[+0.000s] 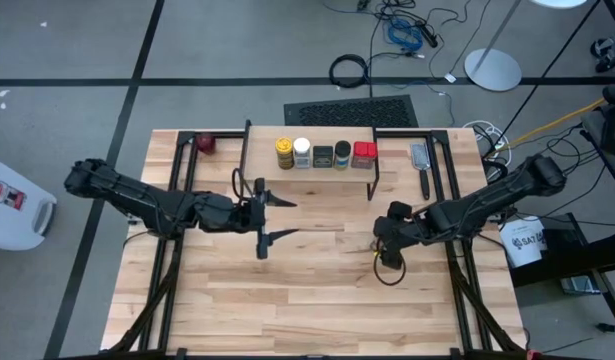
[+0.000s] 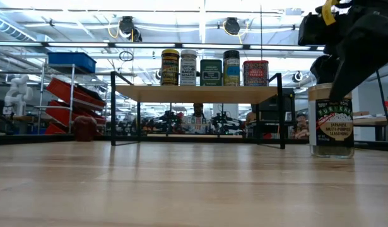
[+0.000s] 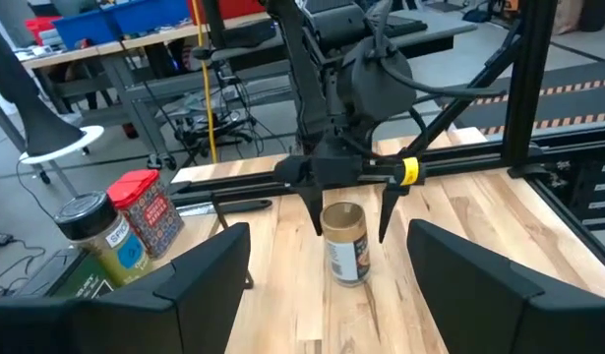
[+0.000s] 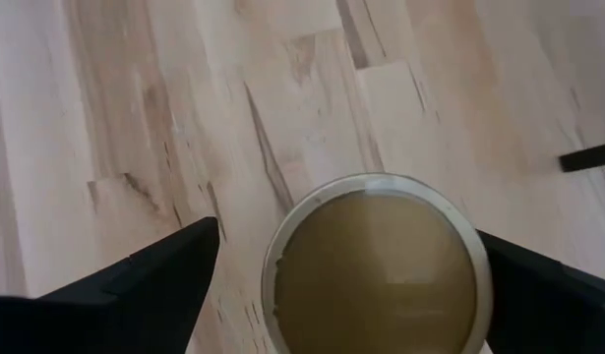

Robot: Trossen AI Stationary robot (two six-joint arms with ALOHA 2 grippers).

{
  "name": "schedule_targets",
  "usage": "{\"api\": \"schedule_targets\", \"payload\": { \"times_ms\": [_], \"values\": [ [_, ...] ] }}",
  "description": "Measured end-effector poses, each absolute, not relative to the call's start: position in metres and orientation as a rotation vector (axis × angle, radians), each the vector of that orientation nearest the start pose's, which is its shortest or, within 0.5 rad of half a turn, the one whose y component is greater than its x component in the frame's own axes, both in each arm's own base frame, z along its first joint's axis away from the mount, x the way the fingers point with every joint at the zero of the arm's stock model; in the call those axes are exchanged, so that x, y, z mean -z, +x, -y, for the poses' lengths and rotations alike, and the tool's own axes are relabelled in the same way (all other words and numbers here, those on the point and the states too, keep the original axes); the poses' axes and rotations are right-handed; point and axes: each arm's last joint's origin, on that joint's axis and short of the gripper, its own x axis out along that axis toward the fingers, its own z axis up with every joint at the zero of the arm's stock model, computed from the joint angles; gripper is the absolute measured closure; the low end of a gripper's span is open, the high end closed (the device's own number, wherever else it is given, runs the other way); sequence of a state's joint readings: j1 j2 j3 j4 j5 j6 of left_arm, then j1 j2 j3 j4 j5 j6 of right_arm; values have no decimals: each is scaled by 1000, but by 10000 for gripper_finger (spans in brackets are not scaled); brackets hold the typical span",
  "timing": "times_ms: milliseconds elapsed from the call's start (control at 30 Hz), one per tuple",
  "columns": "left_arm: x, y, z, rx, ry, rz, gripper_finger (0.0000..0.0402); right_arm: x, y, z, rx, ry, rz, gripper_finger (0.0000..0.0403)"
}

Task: Shelf spices
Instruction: Put the brown seasoning bottle on the shelf

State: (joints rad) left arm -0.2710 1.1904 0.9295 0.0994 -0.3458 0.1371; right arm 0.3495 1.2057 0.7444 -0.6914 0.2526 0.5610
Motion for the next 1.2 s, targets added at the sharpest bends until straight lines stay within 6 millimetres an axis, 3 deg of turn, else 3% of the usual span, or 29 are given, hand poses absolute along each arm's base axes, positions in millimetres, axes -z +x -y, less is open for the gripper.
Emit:
{"api": "schedule_targets", "payload": {
  "times_ms": [300, 467, 667, 967, 1200],
  "values": [
    [-328, 261, 63, -63, 160, -161, 116, -204, 203, -60, 253, 205, -1094, 39],
    [-324, 263, 66, -59, 107, -172, 116, -204, 203, -60, 261, 217, -1096, 87],
    [-306, 278, 67, -70, 83, -237, 116, -204, 202, -60, 273, 220, -1108, 141],
    [-281, 304, 63, -96, 158, -281, 116, -205, 202, -60, 264, 231, -1103, 123],
    [-282, 320, 65, -140, 351, -152, 116, -220, 209, -64, 213, 252, -1061, 137]
  ]
}}
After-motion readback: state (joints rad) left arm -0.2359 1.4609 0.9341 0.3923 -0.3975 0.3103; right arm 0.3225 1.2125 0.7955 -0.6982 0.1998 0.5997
